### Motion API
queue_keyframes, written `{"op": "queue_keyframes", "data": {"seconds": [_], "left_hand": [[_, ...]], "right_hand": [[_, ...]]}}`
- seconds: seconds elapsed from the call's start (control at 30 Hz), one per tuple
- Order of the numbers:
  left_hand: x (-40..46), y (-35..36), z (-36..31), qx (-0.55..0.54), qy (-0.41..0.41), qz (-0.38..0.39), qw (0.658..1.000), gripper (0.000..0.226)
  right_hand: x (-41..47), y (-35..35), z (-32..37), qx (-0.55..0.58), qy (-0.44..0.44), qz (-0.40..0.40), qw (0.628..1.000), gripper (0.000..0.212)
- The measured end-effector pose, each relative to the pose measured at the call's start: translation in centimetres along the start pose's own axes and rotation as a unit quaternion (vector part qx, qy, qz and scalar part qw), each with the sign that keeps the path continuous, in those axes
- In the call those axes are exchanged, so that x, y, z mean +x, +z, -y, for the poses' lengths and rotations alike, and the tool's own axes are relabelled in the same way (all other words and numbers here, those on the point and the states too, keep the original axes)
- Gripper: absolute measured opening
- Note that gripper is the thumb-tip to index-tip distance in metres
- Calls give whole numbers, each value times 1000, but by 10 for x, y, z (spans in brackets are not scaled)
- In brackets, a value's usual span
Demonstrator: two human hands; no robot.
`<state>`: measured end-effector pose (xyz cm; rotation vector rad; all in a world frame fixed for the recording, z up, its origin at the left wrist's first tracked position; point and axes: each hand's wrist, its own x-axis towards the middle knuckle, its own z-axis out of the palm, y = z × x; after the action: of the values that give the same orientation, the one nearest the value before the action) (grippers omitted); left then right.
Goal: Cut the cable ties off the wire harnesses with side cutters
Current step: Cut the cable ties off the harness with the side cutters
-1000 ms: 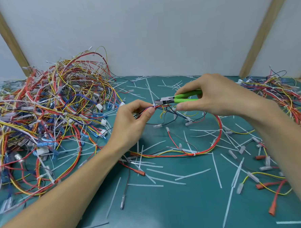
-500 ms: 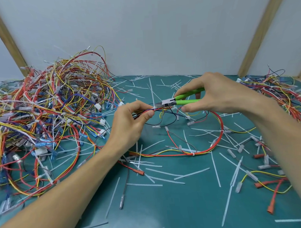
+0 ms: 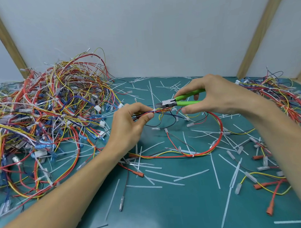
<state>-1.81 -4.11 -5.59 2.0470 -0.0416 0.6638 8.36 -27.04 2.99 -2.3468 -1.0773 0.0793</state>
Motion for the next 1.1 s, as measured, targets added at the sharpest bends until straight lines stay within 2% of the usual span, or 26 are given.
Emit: {"op": "queue_keyframes", "data": {"seconds": [0.6,0.87,1.1], "left_hand": [[-2,-1,-2,25,16,-16,999,21],[-1,-1,1,40,10,-12,999,9],[-2,1,4,42,26,-19,999,8]], "right_hand": [[-1,5,8,-15,-4,-1,1000,31],[0,4,4,6,15,19,1000,29],[-2,3,3,9,44,30,999,24]]}}
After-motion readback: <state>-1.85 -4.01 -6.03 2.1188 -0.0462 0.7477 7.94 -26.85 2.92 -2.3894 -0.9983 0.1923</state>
